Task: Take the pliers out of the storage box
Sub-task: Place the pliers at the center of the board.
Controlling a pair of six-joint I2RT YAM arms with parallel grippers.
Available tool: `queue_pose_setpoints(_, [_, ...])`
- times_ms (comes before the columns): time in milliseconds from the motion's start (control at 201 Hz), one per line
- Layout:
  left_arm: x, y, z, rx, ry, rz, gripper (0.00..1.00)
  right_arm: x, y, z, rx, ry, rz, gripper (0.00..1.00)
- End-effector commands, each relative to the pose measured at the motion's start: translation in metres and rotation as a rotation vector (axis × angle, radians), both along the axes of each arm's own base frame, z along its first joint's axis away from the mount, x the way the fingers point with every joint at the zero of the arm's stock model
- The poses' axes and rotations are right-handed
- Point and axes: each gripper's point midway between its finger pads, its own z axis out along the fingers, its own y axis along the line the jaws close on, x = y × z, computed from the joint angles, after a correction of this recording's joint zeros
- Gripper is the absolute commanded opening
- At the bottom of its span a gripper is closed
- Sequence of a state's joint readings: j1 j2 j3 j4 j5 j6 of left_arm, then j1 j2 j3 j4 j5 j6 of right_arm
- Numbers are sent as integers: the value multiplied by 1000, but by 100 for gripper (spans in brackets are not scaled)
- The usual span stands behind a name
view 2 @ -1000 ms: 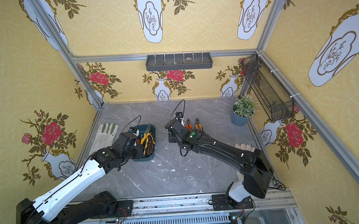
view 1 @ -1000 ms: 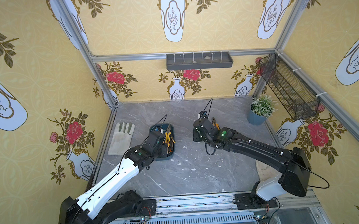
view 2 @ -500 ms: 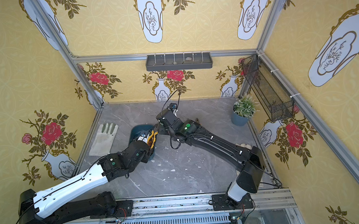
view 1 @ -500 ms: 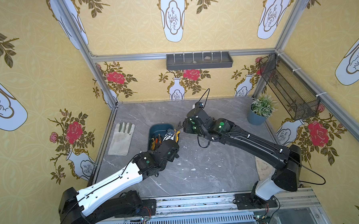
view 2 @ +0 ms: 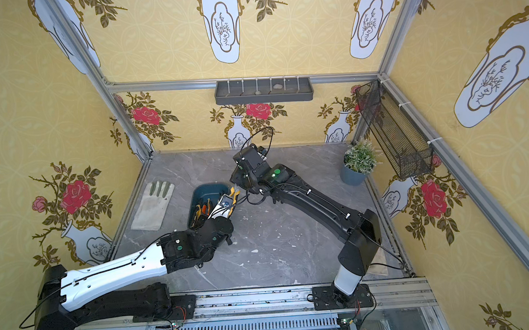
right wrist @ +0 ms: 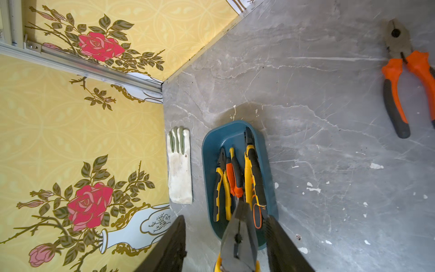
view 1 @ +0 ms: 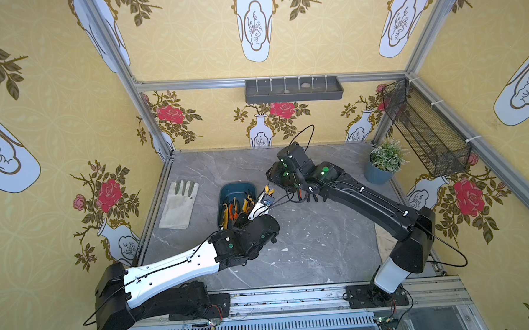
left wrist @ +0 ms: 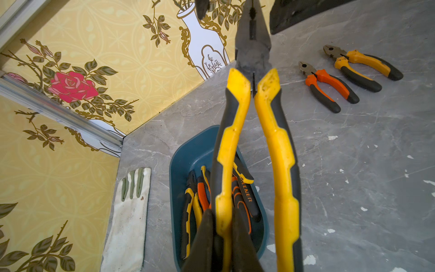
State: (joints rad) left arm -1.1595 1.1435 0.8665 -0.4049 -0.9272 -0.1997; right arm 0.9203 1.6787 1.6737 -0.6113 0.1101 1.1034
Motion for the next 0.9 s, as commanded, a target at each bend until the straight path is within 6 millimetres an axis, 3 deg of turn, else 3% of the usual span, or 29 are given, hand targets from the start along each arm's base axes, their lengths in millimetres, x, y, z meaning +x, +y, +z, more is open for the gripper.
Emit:
queue_pose_setpoints(0, [5,-1,15,-30,-61,31,0,-10,6,-3,33,48,22,49])
queue_pose_setpoints(573, [5,-6,16,-28,-59,18,0,-12,4,-26,-11,72,19,32])
queue_pose_setpoints(717, [5,-6,16,-31,-57,16,0,-11,-1,-24,-19,57,5,8])
queue_pose_setpoints(812, [5,-7,15,-33,-53,14,0,-10,-2,-21,-27,43,9,0])
queue_pose_setpoints(891, [4,-8,15,-48,-44,9,0,-8,-4,-20,-45,26,12,0])
